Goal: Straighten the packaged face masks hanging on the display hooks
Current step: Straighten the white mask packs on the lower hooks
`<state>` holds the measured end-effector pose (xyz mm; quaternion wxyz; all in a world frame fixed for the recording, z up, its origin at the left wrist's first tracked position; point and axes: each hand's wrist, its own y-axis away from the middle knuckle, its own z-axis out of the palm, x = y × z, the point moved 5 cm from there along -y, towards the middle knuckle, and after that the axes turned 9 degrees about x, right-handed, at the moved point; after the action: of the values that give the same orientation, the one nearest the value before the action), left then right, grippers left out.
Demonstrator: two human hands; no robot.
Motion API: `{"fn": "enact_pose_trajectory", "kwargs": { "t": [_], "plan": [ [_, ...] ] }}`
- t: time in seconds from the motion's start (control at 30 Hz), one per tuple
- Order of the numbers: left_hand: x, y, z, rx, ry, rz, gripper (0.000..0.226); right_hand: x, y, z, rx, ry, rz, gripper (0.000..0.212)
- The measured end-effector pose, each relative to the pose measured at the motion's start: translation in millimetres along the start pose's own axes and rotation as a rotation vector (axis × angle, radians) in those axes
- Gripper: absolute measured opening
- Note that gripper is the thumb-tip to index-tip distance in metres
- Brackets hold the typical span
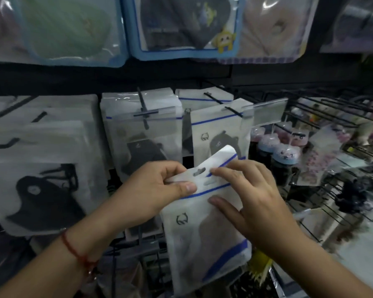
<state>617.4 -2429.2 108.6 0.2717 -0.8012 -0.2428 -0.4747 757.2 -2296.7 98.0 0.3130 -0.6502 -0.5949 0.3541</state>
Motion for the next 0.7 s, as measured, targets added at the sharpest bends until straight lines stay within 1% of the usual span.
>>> {"fn": "enact_pose_trajectory", "kwargs": {
  "t": [0.1,0.17,0.23,0.33,0.37,0.47,0.53,0.63,0.7],
  "plan": [
    [7.6,-7.2,11.2,0.007,0.031,-0.034,0.008,15.9,-5.1,-7.7,-0.012,-0.02,-0.012,0.03],
    [12.8,-13.0,18.2,0.003,0.054,-0.055,0.014,24.5,-6.2,-11.8,-0.039,-0.05,-0.033,0.021],
    [17.6,-18.7,23.6,0.004,0.076,-0.086,0.022,34.1,-6.2,-16.0,-0.072,-0.054,-0.04,0.017],
    [25.7,-27.4,25.6,0.048,0.063,-0.098,0.02,52.0,-8.4,-25.8,-0.113,-0.054,0.006,0.016],
    [28.9,-29.3,25.4,0.066,0.016,-0.071,0.019,57.3,-9.6,-28.9,-0.117,-0.047,0.008,0.017],
    [39.8,-34.1,27.2,0.097,-0.228,0.104,0.016,72.0,-13.6,-32.5,-0.145,-0.016,0.004,0.023],
    [45.3,-35.9,28.6,0.105,-0.301,0.193,0.019,79.6,-16.8,-31.4,-0.175,0.0,0.005,0.023],
    [50.3,-40.2,29.5,0.121,-0.4,0.32,0.03,86.5,-23.8,-31.5,-0.172,0.003,-0.011,0.021],
    [54.0,-41.8,30.5,0.142,-0.371,0.394,0.036,86.9,-28.5,-34.1,-0.138,-0.019,-0.051,0.024]
  ]
}}
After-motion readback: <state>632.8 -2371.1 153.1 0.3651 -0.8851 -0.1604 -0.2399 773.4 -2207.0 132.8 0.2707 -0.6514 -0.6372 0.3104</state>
